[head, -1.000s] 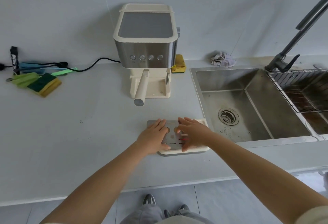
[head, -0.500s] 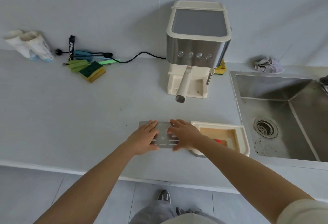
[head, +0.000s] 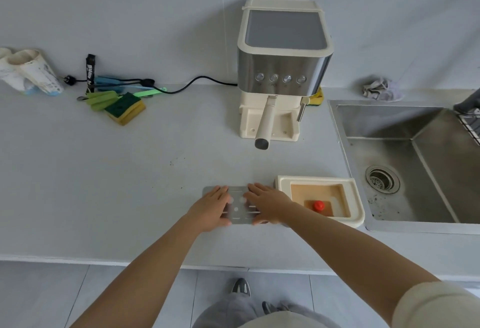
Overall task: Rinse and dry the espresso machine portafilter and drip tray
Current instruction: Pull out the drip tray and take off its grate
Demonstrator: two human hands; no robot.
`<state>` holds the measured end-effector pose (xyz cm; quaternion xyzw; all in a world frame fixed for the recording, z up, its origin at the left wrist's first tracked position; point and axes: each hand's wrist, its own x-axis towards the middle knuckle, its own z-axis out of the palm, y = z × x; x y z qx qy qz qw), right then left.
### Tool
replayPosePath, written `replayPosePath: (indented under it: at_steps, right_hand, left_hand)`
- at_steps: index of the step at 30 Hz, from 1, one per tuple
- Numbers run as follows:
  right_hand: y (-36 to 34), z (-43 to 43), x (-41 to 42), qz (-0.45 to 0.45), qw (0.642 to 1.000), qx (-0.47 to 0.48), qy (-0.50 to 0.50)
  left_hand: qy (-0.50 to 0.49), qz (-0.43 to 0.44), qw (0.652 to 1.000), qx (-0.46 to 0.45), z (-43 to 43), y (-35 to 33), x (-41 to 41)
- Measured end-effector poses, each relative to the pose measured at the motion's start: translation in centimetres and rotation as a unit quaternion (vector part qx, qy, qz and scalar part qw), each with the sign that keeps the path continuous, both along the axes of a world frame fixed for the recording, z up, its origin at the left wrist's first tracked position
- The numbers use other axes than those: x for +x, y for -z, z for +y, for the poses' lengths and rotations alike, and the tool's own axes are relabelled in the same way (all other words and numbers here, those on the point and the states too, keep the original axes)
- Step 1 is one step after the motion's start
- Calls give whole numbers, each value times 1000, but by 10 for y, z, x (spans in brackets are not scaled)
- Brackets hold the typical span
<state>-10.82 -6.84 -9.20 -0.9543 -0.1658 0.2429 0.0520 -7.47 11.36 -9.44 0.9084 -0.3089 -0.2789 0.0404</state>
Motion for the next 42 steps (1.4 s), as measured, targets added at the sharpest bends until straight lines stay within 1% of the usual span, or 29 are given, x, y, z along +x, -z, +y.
replayPosePath:
  at_steps: [4,9,13,18,22,26,31,38,42]
  right_hand:
    - [1,-5,-5,-18,999,26,23]
    - [-13,-30,-15,-59,990,87,91]
    - [-26,-68,-31,-88,983,88,138]
    - [-28,-127,-63,-65,960,95,256]
    - [-21,-161,-87,-27,949,82,303]
    - [-12,-177,-104,6,944,89,317]
    - [-5,-179,-111,15,935,129,330]
    - [-5,-180,-113,-17,918,203,340]
    - [-7,-191,-112,-26,895,260,360]
  left_hand:
    - [-23,-15,999,-37,-8,-6,0]
    - [-40,-17,994,-103,-35,-11,-7]
    - [-51,3,990,-129,-65,-11,-16]
    - [-57,-4,984,-167,-97,-5,-30]
    - [-74,-10,978,-193,-111,0,-39]
    - [-86,-11,980,-179,-120,2,-47]
    - [-128,-6,974,-185,-127,2,-54]
    - [-156,18,956,-248,-131,-2,-58]
    - [-153,26,945,-288,-139,-8,-53]
